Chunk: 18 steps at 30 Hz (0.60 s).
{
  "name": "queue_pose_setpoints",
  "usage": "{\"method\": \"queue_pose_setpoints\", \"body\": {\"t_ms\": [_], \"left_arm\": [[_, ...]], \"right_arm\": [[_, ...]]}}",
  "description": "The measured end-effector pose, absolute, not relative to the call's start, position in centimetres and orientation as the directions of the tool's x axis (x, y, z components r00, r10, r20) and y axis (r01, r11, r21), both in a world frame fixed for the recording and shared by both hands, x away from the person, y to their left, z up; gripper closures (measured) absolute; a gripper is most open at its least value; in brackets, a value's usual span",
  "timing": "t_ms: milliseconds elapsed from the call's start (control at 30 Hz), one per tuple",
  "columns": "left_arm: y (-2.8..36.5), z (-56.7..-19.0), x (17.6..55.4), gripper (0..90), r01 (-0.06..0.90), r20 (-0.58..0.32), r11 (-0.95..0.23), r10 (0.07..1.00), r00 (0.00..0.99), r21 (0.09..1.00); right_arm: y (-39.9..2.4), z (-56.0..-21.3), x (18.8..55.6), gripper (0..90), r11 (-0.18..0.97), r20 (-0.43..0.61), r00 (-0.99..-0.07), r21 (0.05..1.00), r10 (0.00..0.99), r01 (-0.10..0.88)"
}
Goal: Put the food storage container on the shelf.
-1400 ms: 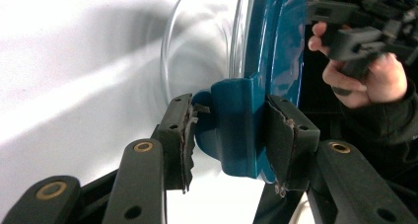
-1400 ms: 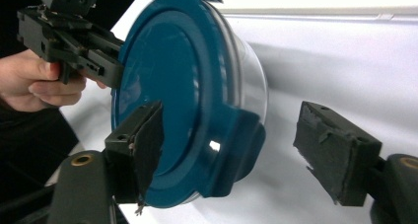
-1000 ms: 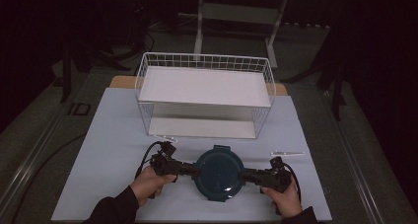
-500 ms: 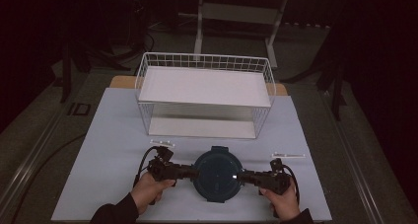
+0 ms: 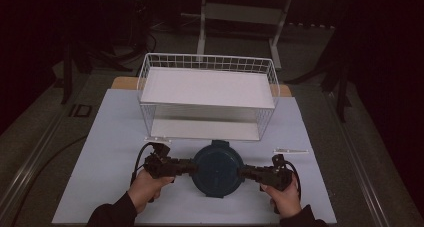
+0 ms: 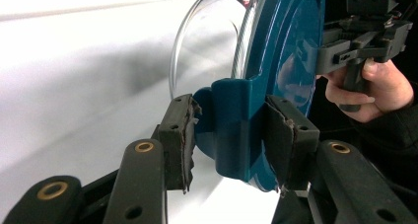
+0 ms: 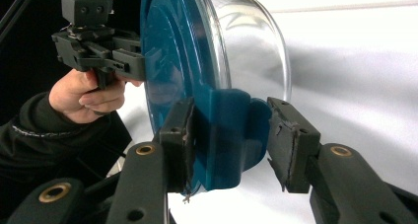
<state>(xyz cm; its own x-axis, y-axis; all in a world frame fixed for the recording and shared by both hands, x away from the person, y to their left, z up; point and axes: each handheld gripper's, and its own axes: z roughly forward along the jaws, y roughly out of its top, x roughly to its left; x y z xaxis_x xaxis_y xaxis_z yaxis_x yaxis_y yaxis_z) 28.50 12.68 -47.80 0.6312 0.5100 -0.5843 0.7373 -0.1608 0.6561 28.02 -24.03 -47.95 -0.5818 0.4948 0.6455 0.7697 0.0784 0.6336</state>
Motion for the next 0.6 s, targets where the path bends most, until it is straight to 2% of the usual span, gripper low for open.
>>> {"method": "queue_pose_setpoints", "body": {"t_ms": [367, 600], "left_arm": [[14.3, -46.4, 30.8, 56.8, 0.664, -0.515, -0.114, 0.540, 0.666, 0.739], [14.5, -47.2, 32.6, 56.7, 0.665, -0.514, -0.094, 0.557, 0.652, 0.741]], "right_arm": [[-22.4, -46.6, 31.2, 55.9, 0.098, 0.593, -0.647, 0.696, 0.479, 0.711], [-22.1, -47.2, 33.5, 55.8, 0.100, 0.577, -0.656, 0.709, 0.485, 0.698]]}}
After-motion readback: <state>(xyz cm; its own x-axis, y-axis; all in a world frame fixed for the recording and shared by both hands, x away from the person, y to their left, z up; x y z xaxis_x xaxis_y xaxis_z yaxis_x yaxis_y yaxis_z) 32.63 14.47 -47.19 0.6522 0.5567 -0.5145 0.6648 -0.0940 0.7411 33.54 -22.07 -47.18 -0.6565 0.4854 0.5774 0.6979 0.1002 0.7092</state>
